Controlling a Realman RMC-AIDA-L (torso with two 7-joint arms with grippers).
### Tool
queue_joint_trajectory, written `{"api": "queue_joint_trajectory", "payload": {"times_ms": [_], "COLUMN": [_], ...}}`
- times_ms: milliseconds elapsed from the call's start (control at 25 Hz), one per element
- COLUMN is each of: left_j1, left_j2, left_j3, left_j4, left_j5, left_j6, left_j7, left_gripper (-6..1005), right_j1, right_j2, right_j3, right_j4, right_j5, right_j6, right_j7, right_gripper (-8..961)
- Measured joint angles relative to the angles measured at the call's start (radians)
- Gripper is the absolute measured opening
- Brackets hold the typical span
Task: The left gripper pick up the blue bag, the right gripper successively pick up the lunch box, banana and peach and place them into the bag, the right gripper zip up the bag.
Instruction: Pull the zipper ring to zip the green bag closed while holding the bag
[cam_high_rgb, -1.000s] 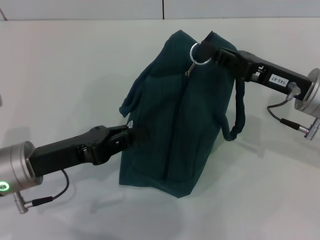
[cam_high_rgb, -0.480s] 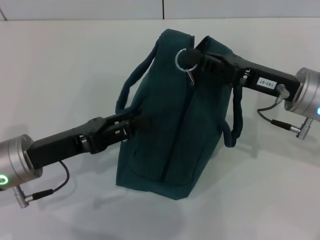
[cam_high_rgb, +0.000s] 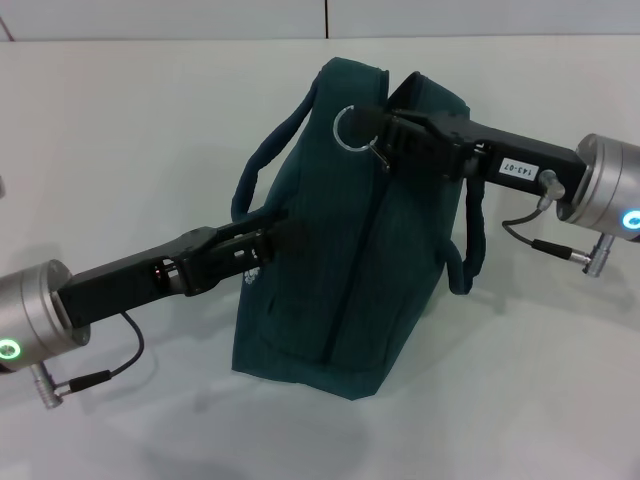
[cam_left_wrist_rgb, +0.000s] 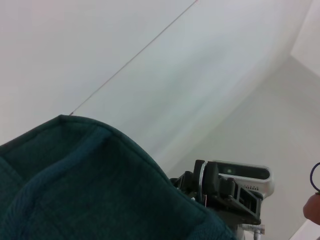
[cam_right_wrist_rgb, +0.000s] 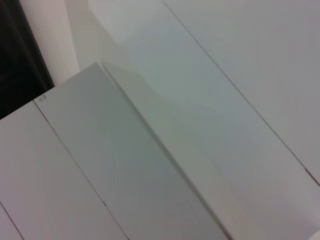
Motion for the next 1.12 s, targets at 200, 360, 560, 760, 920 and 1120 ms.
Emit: {"api": "queue_joint_trajectory", "payload": {"times_ms": [200,360,560,760,920,1120], "left_j1": [-0.002,-0.014,-0.022,-0.018,-0.018,-0.022], "left_j2": [-0.001,-0.001,-0.001,-0.001,-0.001,-0.002], "left_j3": [0.001,0.004,-0.001,-0.007,-0.004,0.001], "left_j4": [0.000,-0.010,-0.023,-0.023,-0.023,-0.035], "left_j5": [0.001,0.007,0.001,-0.019,-0.019,-0.016], "left_j6": [-0.026,-0.062,-0.079,-0.080,-0.075,-0.044], "left_j7": [0.000,-0.002,-0.018,-0.023,-0.014,0.059], "left_gripper": [616,609,600,352,267,161], "right_j1": [0.006,0.007,0.006,0.002,-0.001,-0.010], "right_j2": [0.000,0.000,0.000,0.000,-0.003,-0.005], "right_j3": [-0.004,-0.006,-0.006,-0.003,0.000,0.002], "right_j4": [0.000,0.001,0.001,0.001,0.001,0.012], "right_j5": [0.000,0.000,0.000,0.000,0.002,0.007], "right_j6": [-0.001,-0.002,-0.003,-0.003,-0.003,0.000], "right_j7": [-0.001,-0.001,-0.001,-0.002,-0.002,-0.001], "right_gripper": [33,33,34,34,35,35]}}
